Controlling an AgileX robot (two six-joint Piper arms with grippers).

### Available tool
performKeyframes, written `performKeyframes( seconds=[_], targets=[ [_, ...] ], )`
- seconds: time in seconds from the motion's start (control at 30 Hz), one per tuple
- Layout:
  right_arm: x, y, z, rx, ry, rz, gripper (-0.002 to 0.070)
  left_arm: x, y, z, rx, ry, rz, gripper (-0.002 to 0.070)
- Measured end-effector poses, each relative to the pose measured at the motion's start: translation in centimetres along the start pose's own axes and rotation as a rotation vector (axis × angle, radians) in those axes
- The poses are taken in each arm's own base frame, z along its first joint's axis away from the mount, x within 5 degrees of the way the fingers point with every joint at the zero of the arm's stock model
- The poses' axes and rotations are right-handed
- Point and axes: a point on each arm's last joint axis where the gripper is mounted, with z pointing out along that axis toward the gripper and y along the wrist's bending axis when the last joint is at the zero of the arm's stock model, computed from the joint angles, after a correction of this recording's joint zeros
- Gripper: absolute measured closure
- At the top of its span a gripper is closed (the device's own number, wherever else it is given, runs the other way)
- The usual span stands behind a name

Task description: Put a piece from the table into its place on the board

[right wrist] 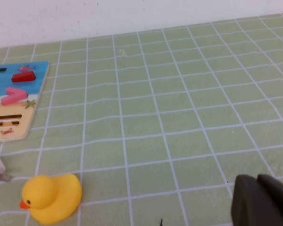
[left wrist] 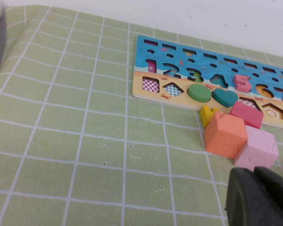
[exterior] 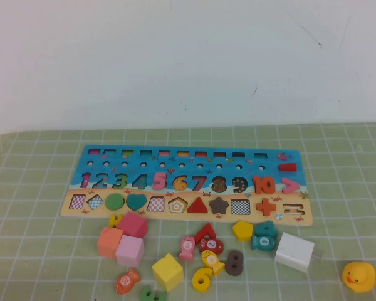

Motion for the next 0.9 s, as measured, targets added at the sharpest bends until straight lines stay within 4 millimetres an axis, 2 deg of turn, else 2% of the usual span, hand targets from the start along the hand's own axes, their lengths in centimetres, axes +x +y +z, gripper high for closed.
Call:
performKeyframes(
  seconds=[0.73, 0.83, 0.9],
  targets=[
    [-0.01, -0.02, 0.0, 0.002, -0.001, -0.006, 0.0678, 0.0, 0.0, 0.0, 0.0, 0.0, 0.0, 0.0676],
    [-0.01, -0.03, 0.0, 0.003, -0.001, -0.007, 0.0678, 0.02, -0.14, 0.0, 0.016, 0.002, -0.041, 0.0676],
    [-0.01, -0.03, 0.0, 0.003, -0.001, -0.007, 0.0678, 0.04, -0.44, -0.01, 0.048, 0.008, -0.141, 0.0676]
  ],
)
